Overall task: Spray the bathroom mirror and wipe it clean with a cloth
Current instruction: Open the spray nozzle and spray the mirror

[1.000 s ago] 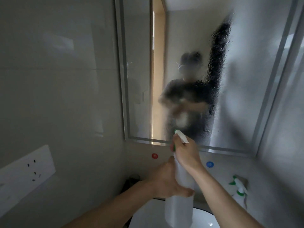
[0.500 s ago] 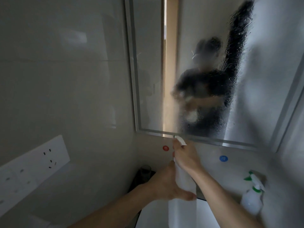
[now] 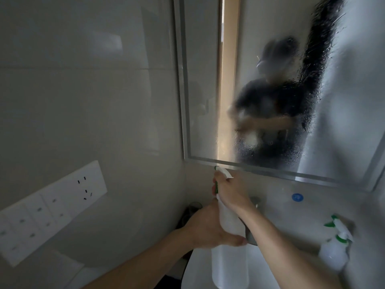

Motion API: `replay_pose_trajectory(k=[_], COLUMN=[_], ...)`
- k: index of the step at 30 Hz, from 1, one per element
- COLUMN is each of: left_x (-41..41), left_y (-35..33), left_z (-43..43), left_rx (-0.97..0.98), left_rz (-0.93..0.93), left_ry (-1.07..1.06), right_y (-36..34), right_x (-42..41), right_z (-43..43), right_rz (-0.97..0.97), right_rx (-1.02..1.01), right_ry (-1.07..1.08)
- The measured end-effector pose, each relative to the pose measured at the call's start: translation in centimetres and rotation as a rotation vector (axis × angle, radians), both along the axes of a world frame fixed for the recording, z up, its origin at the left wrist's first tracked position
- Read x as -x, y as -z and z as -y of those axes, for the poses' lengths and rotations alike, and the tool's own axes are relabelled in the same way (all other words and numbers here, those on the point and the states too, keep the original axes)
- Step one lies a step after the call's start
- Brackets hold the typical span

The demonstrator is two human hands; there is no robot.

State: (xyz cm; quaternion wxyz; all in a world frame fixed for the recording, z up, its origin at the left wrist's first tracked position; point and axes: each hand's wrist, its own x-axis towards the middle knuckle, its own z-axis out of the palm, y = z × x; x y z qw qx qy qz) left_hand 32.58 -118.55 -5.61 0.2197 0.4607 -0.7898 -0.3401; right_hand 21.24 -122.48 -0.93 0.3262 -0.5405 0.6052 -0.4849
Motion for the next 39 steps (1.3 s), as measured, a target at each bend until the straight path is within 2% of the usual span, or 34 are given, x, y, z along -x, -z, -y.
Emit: replay_pose_trajectory(k=[7,15,17,21,33,39], left_x=[-2.1,-2.3,-2.1,-1.8,-1.2,-1.5], left_y=[0.3,-1.5,-2.0,-2.9,-7.3,-9.2], left_z=[0.2,0.6,0.9,1.4,1.9,1.6], left_rx=[-0.032,0.013,0.014,0.067,0.208,0.205], left_rz=[0.002,-0.058,-0.106,-0.09,-0.101,-0.124], left_ry=[-0.034,-0.107,-0.135,-0.195,-0.109,-0.049], right_y=[-0.1,-1.9,-2.3,-3.1,-8.3,-9.8], right_x=[-2.4,-3.3,-3.4,-3.6,-2.2,-2.3], right_z=[-0.2,-0.4,-0.2,0.2,-0.5,-0.8], right_rz=[-0.042,0.041,0.025,-0.013,-0.02,0.005], right_rx=[0.025,0.216,0.238,0.269,0.378,0.395], right_ry=[0.011,0.06,0.094,0.143,0.078,0.068])
